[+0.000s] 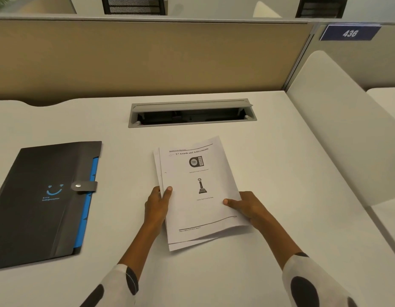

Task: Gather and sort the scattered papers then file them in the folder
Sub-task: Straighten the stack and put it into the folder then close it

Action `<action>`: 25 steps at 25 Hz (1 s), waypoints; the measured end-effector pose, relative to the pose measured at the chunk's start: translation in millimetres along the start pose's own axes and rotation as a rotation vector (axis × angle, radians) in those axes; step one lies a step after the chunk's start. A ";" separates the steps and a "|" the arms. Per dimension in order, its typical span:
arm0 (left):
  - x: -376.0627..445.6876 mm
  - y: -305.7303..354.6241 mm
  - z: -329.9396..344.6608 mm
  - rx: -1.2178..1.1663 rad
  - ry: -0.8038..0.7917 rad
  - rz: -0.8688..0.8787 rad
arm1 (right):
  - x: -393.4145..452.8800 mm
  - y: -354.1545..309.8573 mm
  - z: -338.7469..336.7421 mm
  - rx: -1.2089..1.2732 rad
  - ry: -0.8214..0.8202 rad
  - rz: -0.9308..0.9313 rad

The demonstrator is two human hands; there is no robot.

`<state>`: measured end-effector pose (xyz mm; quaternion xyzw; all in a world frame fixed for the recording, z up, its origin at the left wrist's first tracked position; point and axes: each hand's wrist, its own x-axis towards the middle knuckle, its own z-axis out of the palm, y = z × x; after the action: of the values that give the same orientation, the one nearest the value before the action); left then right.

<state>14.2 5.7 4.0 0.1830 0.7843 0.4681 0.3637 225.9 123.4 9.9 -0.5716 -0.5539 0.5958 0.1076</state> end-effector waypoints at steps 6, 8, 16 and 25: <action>-6.8 7.7 6.5 -0.108 -0.013 -0.002 | 7.1 0.3 -0.8 -0.195 0.047 -0.002; -10.2 14.6 6.3 -0.194 -0.046 0.014 | 6.0 -5.0 -2.9 -0.245 0.141 -0.054; -27.0 71.2 -12.9 -0.373 -0.190 0.338 | -6.5 -76.5 -30.2 0.387 -0.027 -0.294; -39.0 69.6 -15.2 -0.410 -0.065 0.429 | -27.8 -84.9 -24.0 0.419 -0.035 -0.527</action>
<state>25.3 6.5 84.4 0.2822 0.6049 0.6767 0.3107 211.3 146.0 98.4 -0.3640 -0.5498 0.6581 0.3635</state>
